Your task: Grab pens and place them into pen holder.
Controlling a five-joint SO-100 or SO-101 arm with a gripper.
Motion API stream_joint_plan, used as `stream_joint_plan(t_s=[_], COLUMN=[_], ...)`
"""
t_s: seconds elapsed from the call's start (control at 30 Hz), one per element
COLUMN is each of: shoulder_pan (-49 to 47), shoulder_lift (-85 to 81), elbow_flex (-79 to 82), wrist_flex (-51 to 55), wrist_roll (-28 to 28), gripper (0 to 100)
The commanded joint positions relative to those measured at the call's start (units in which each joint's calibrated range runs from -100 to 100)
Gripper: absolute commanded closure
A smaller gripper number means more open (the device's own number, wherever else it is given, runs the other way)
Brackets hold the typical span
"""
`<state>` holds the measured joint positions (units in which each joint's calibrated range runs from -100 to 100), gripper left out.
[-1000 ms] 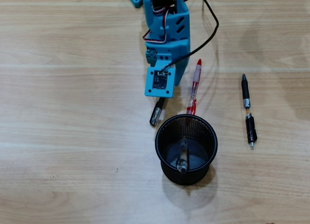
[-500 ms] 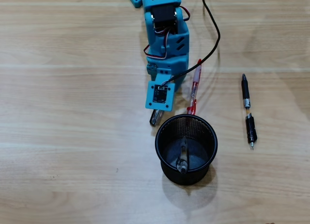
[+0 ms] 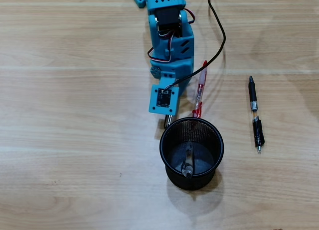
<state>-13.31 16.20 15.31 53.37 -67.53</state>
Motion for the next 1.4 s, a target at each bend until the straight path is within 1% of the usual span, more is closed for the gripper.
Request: stream_joint_plan(t_s=[0.0,0.23,0.77,0.9,1.0,1.1,1.13,1.27,1.37], shoulder_pan=[-0.08,0.82,3.09,3.00,2.37,1.55,1.19,0.28,-0.72], shoulder_lift=[-0.11,-3.47,-29.43,-31.61,-31.70,-31.53,-30.94,-29.18,-27.41], elbow_flex=[-0.94,-1.66,-1.66,-2.74,-7.16,-8.33,-8.24,-8.15,-8.15], wrist_flex=[-0.21,-0.12,0.31,-0.47,-0.98,-7.27,-13.55,-23.37,-30.86], wrist_roll=[-0.16,0.15,0.25,0.30,0.35,2.03,2.89,3.09,4.36], gripper=[98,98,98,98,98,98,98,98,98])
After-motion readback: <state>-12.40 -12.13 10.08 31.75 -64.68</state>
